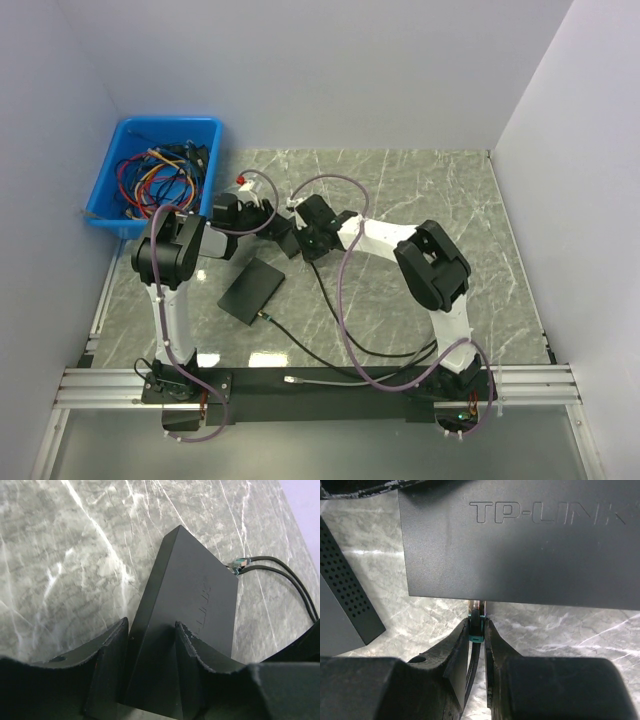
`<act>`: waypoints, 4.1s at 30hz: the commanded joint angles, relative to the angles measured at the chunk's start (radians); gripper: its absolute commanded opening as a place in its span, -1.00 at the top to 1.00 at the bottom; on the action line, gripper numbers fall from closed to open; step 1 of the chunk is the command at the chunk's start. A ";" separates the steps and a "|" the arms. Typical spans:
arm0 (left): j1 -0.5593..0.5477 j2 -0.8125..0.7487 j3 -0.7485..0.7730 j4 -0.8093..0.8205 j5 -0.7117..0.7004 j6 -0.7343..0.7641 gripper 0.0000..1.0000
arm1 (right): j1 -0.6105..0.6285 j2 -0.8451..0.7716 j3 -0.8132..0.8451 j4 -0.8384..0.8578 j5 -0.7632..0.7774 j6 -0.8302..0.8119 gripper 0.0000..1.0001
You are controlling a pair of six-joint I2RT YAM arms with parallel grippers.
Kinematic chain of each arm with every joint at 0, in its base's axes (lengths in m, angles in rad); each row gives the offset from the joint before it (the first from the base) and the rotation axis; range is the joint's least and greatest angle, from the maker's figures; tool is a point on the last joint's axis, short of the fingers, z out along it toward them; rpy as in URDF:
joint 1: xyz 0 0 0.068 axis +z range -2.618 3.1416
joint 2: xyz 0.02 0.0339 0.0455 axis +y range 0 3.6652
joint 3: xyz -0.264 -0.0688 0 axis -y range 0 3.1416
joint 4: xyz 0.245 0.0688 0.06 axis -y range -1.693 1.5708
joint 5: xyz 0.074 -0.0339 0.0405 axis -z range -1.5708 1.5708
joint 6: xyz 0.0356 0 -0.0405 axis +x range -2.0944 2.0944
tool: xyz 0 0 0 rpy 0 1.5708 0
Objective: Insert the plug into the switch port
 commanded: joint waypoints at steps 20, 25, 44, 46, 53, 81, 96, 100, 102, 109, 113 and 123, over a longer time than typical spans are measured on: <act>-0.103 0.076 0.099 -0.263 0.116 0.087 0.24 | -0.031 0.096 0.202 0.293 -0.007 0.046 1.00; -0.112 0.090 0.121 -0.297 0.121 0.103 0.29 | -0.039 0.175 0.362 0.241 -0.016 0.040 1.00; -0.049 0.089 0.130 -0.352 0.027 0.011 0.11 | -0.050 0.086 0.192 0.257 -0.006 0.020 0.06; -0.048 0.073 0.124 -0.353 0.007 0.010 0.08 | -0.048 0.060 0.148 0.258 0.004 0.031 -0.31; -0.017 0.035 0.084 -0.307 -0.039 -0.024 0.07 | -0.050 -0.078 -0.009 0.283 0.014 0.054 -0.47; -0.028 -0.489 -0.115 -0.300 -0.428 -0.075 -0.15 | 0.539 -0.759 -0.636 0.214 0.416 0.285 -0.53; -0.058 -0.966 -0.143 -0.698 -0.591 -0.044 -0.15 | 0.878 -0.565 -0.572 0.056 0.470 0.451 -0.36; -0.064 -1.072 -0.164 -0.752 -0.655 -0.048 -0.16 | 0.912 -0.523 -0.548 0.039 0.479 0.473 -0.36; -0.069 -1.121 -0.184 -0.755 -0.656 -0.071 -0.15 | 0.920 -0.525 -0.551 0.040 0.485 0.479 -0.35; -0.081 -1.189 -0.177 -0.794 -0.656 -0.093 -0.16 | 0.926 -0.589 -0.581 0.046 0.495 0.480 -0.36; -0.081 -1.201 -0.111 -0.945 -0.683 -0.107 -0.16 | 0.926 -0.644 -0.627 0.088 0.476 0.485 -0.36; -0.081 -1.315 -0.032 -1.251 -0.740 -0.001 -0.16 | 0.895 -0.817 -0.778 0.177 0.426 0.548 -0.40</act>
